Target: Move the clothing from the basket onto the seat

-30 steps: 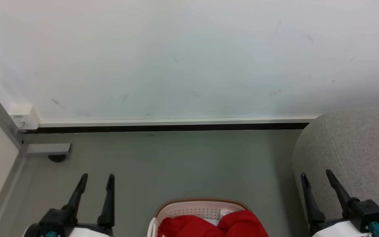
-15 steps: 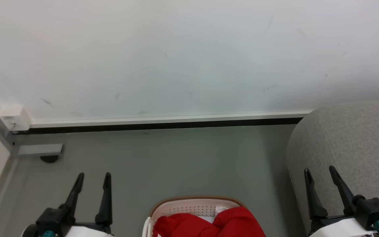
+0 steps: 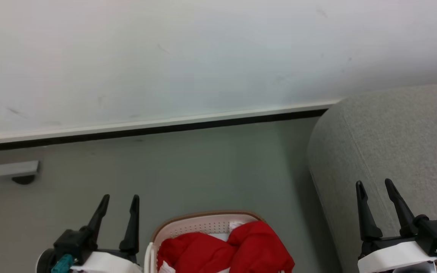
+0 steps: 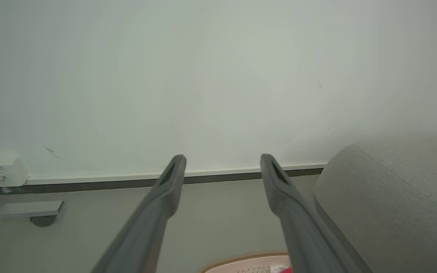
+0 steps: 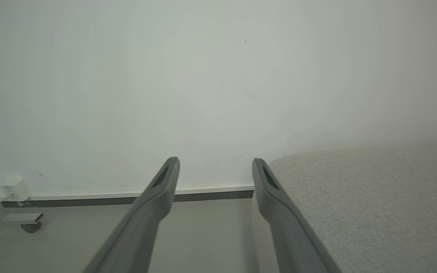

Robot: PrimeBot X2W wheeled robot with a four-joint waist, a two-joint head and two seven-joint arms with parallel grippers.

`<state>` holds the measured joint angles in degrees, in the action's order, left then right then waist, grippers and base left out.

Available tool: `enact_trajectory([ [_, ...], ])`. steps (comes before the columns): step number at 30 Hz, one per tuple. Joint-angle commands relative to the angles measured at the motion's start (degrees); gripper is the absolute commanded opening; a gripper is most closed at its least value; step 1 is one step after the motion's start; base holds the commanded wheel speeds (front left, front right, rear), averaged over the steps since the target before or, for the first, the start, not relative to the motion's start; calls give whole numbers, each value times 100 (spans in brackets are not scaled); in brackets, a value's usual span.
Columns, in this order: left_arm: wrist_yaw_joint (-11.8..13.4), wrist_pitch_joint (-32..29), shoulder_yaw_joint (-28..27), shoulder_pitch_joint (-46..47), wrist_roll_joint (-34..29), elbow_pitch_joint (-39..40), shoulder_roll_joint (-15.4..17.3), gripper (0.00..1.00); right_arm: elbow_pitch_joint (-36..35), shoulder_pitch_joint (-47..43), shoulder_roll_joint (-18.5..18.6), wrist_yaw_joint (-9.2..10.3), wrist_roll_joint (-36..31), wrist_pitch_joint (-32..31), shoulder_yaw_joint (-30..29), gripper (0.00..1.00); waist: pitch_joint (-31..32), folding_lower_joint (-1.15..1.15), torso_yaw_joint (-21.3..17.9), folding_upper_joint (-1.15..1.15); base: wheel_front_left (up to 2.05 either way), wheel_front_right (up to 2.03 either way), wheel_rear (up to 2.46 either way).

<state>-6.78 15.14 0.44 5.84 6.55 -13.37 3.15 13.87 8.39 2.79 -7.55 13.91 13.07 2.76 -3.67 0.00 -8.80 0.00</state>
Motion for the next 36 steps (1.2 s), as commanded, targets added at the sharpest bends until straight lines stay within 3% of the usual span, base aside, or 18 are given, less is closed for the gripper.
enact_trajectory([
  [1,-16,2,16,130,-12,-84,82,100,-4,93,7,12,34,52,-26,100,-211,0,-182,0,0,0,0],
  [18,-67,-109,904,1170,19,-1177,712,100,-171,565,3,12,330,210,23,100,-1449,0,-705,0,0,0,0],
  [27,-67,-343,1984,1925,86,-2122,1188,100,-577,896,6,12,589,207,63,100,-2255,0,-883,0,0,0,0],
  [36,-68,-485,3109,2680,424,-3092,1392,100,-823,1037,5,12,715,208,41,100,-2795,0,-1019,0,0,0,0],
])
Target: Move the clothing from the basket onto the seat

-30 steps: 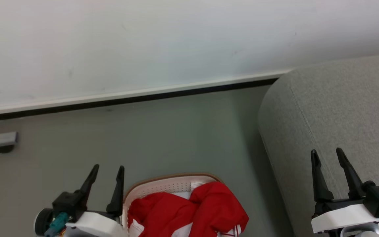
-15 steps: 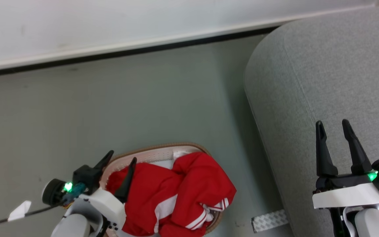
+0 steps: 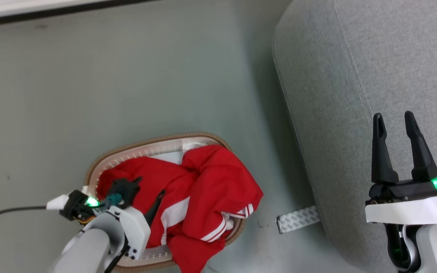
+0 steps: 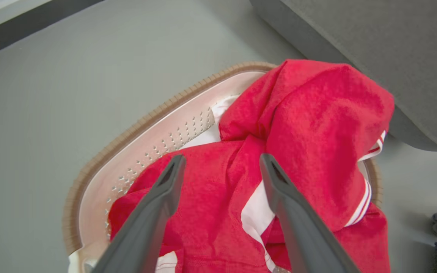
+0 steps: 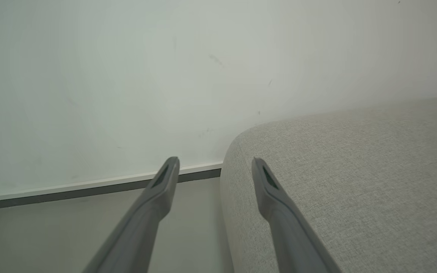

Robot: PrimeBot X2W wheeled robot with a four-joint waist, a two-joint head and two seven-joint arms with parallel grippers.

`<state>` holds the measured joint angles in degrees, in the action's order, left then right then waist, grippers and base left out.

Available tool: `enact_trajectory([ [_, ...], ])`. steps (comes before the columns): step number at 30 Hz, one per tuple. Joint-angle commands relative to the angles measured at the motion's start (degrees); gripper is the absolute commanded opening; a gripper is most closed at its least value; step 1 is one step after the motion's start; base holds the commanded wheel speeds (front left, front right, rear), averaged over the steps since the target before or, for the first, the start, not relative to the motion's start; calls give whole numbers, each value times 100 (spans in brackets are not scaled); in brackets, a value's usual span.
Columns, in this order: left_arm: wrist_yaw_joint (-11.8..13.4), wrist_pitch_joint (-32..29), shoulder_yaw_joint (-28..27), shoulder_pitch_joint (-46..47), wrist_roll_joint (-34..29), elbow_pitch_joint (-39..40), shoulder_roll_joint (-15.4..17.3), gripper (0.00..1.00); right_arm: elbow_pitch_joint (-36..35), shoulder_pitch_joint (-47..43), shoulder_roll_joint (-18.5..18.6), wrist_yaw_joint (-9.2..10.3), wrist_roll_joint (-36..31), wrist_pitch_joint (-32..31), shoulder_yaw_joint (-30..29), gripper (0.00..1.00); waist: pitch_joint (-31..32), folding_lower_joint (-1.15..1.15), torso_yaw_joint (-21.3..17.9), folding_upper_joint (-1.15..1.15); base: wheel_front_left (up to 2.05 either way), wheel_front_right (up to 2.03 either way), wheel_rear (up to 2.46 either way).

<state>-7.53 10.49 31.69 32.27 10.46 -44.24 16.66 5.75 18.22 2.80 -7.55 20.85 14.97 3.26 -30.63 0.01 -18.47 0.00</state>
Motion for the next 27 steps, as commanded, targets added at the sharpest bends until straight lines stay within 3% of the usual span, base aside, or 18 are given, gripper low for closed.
enact_trajectory([
  [1,7,-42,98,120,61,-116,59,100,-29,59,4,12,41,18,-7,100,-154,-1,-68,0,0,0,0],
  [18,7,-833,2097,1249,991,-1279,449,100,-368,276,3,12,317,19,96,100,-1159,-1,-442,0,0,0,0],
  [27,6,-1183,2796,1828,1388,-1606,736,100,-474,317,3,12,550,19,215,100,-1654,-1,-616,0,0,0,0],
])
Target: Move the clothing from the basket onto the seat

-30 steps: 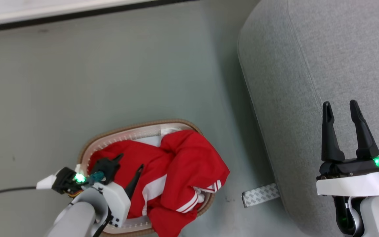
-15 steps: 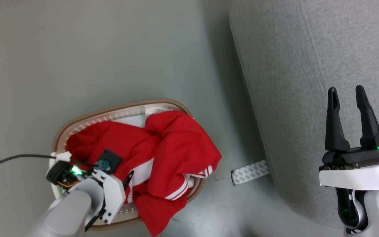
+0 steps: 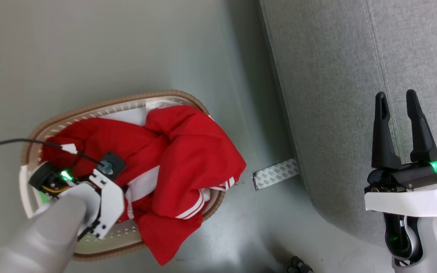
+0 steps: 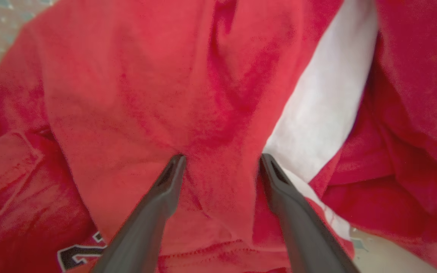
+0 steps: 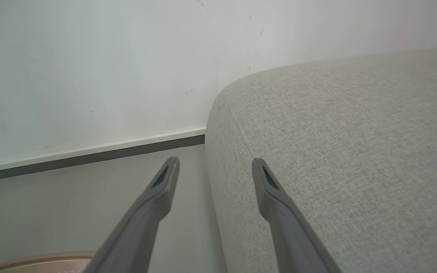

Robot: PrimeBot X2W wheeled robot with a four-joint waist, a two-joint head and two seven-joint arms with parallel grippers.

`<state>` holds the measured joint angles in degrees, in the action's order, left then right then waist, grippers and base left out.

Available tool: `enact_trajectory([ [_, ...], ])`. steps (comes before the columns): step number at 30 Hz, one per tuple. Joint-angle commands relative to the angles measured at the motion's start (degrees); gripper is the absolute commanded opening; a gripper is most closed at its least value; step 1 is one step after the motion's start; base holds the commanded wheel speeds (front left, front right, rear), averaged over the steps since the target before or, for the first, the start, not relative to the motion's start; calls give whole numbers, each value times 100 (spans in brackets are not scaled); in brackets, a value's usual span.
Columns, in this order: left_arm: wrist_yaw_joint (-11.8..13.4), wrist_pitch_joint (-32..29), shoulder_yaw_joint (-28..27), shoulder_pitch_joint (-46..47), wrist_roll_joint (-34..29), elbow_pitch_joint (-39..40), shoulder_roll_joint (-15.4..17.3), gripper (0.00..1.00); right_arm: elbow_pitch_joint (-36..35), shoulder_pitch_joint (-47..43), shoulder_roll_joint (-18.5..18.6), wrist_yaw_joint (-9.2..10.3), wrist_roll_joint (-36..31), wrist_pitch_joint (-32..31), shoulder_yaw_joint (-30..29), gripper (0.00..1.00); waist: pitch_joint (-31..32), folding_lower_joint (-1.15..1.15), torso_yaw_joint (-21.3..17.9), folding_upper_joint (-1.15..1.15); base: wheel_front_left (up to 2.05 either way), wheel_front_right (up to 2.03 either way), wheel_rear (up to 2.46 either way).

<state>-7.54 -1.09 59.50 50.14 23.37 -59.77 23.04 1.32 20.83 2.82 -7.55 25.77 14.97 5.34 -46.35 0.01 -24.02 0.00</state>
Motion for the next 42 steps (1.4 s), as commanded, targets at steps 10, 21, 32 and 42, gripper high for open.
enact_trajectory([
  [10,7,-27,497,238,310,-298,77,0,41,122,1,12,147,19,90,100,-168,-1,-169,0,0,0,0],
  [21,7,464,512,50,876,-535,-342,0,196,109,3,12,-117,19,-60,100,585,-1,165,0,0,0,0],
  [32,7,1183,419,-412,1447,-564,-808,0,531,-58,6,12,-493,19,-157,100,1876,-1,746,0,0,0,0],
  [42,7,1586,199,-947,2124,-14,-1042,0,944,-321,8,12,-764,19,-118,100,3069,-1,1277,0,0,0,0],
])
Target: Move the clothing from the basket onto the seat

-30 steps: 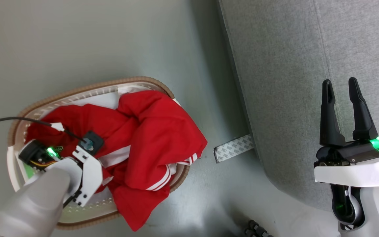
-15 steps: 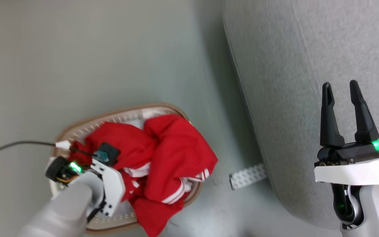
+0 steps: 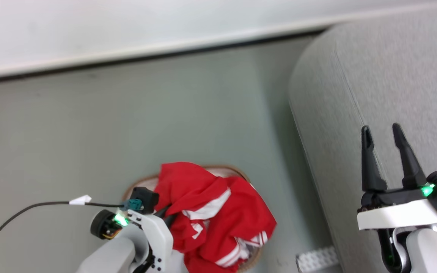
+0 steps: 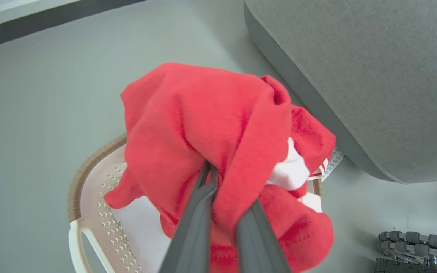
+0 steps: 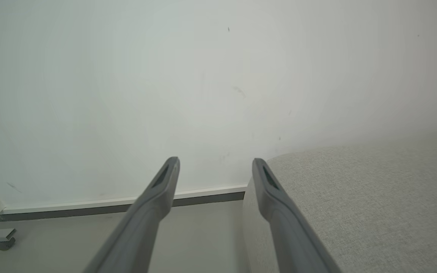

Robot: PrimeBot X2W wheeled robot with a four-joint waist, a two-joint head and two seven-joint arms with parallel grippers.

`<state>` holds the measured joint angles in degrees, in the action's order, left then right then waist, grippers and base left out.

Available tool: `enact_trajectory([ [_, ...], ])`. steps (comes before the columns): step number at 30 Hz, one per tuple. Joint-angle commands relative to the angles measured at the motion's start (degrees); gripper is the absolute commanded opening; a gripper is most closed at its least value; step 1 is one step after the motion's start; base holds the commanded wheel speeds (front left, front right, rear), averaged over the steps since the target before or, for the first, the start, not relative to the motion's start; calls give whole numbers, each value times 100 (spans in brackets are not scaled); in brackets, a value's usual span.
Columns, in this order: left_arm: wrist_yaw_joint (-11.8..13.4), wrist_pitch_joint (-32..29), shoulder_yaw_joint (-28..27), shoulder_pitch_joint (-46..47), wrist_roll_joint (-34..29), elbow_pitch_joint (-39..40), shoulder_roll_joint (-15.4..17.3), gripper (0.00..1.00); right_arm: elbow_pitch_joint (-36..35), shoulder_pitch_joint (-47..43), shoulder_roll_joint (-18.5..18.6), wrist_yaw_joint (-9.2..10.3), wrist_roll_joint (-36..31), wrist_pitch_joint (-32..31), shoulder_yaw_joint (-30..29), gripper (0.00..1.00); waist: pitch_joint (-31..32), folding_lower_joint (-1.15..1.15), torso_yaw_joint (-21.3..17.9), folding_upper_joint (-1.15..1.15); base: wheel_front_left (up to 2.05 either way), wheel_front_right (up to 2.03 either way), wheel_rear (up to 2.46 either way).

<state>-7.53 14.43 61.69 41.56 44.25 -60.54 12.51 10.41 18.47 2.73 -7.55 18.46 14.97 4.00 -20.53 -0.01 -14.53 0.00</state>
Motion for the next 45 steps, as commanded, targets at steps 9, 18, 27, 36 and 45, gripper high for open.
enact_trajectory([
  [9,56,73,-386,-219,-15,895,51,0,329,-428,17,12,-56,19,-35,100,1239,1,741,0,0,0,0],
  [18,285,73,-1159,-483,95,2235,180,0,473,-766,16,12,62,18,91,100,1714,1,985,0,0,0,0],
  [27,553,-15,-1375,-620,223,3417,245,0,556,-1066,16,12,73,18,288,100,2079,1,1222,0,0,0,0],
  [36,1059,-426,-1597,-549,320,4785,558,0,489,-1214,16,12,25,-40,681,100,2149,1,1319,0,0,0,0],
  [45,1300,-613,-1746,-667,469,5389,776,0,398,-1153,16,12,34,-23,848,100,2099,1,1298,0,0,0,0],
])
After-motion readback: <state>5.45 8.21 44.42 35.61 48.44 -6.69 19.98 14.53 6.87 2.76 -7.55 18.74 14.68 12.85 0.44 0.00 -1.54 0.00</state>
